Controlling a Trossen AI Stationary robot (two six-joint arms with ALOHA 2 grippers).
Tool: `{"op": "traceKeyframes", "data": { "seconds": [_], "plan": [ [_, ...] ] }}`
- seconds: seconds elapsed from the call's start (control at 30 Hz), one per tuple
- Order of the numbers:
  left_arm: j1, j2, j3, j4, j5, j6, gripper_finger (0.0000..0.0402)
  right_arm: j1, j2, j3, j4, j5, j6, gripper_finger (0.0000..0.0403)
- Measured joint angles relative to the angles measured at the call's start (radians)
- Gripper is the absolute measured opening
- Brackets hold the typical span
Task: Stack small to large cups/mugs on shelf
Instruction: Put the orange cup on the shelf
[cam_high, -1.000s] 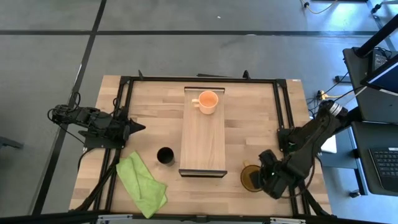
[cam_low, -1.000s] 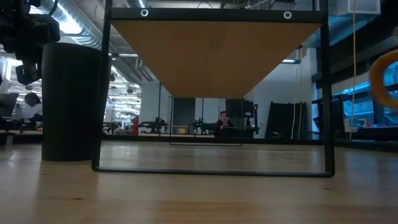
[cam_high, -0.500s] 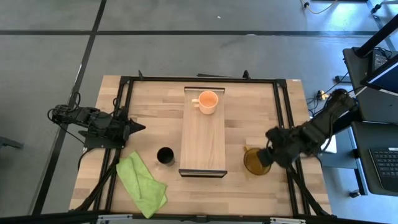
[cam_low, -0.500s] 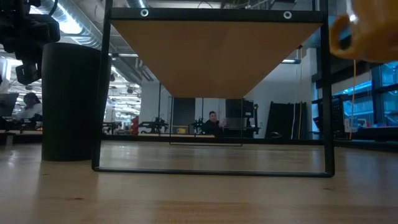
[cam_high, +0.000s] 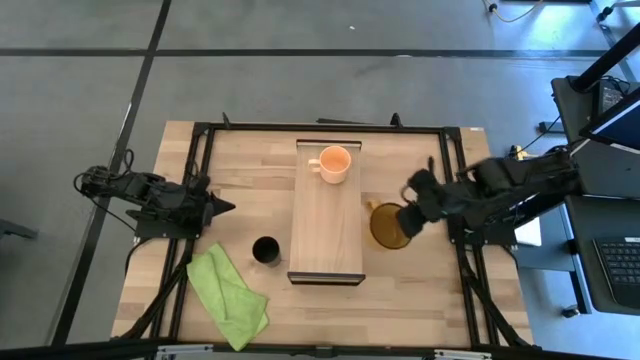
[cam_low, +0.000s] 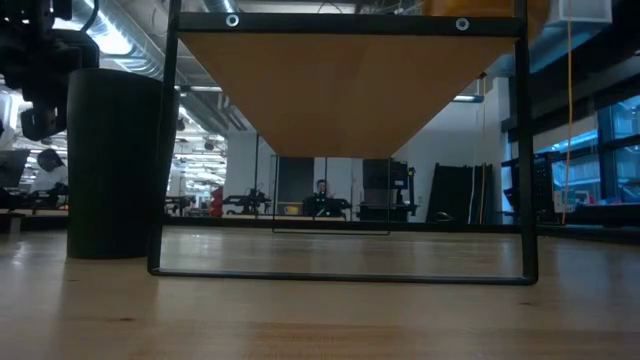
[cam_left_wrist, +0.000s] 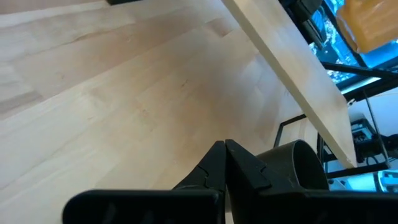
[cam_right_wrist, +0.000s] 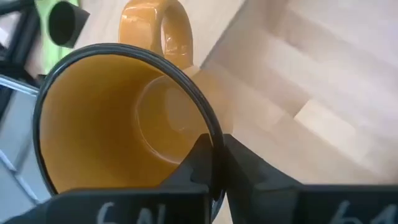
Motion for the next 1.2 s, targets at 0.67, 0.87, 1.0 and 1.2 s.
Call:
{"op": "traceKeyframes", "data": {
  "seconds": [0.67, 0.87, 1.0, 1.2],
  "plan": [
    [0.000, 0.037, 0.000, 0.001, 0.008, 0.010, 0.0000, -0.263, 0.457, 0.453, -0.019, -0.313, -0.727, 0.0019],
    [0.000, 0.036, 0.000, 0.001, 0.008, 0.010, 0.0000, -0.316, 0.507, 0.454, -0.011, -0.340, -0.930, 0.0019],
    [0.000, 0.036, 0.000, 0.001, 0.008, 0.010, 0.0000, -0.369, 0.516, 0.454, 0.038, -0.361, -0.997, 0.0019],
    [0.000, 0.036, 0.000, 0.001, 0.008, 0.012, 0.0000, -0.437, 0.527, 0.454, 0.054, -0.456, -1.047, 0.0019]
  ]
}}
